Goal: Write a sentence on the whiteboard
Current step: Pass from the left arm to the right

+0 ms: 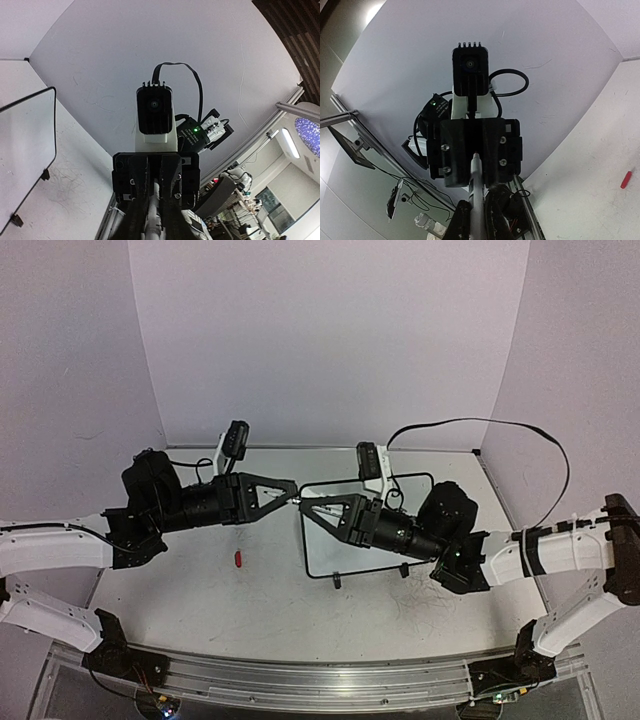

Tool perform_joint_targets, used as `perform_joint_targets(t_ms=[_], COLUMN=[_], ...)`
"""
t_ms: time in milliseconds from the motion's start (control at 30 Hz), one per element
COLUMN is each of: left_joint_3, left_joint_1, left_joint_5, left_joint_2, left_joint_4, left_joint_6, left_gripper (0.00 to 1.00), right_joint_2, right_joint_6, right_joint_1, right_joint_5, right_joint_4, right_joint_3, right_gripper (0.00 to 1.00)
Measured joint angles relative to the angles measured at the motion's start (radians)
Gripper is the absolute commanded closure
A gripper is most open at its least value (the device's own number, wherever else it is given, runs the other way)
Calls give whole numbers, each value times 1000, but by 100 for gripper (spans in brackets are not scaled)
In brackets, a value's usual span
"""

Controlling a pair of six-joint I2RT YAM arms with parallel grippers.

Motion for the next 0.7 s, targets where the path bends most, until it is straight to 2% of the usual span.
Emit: perform_joint_targets(t_ms=[100,233,333,467,700], left_joint_3=[-16,-22,-22,-22,-22], left_joint_1=[-6,-7,-6,9,88], left_joint_5=[-2,-11,-26,-43,-82], left_joint_2=[-2,-4,-11,-22,-24], left_joint_4=[-7,-20,-29,-61,-172], left_joint_6=[4,9,22,32,34], left_gripper=[36,21,16,12,9], right_joint_2=[-13,-47,-104,-218,-470], right_joint_6=[-9,-28,-62,-137,-313], right_joint_1=[-5,-33,-71,-99,-103], right_joint_5=[20,30,39,92,290], right_joint_4=[0,-16,-62,-204,-500], right_joint_3=[-22,-62,-105,-130,-134], right_gripper=[100,100,100,100,100])
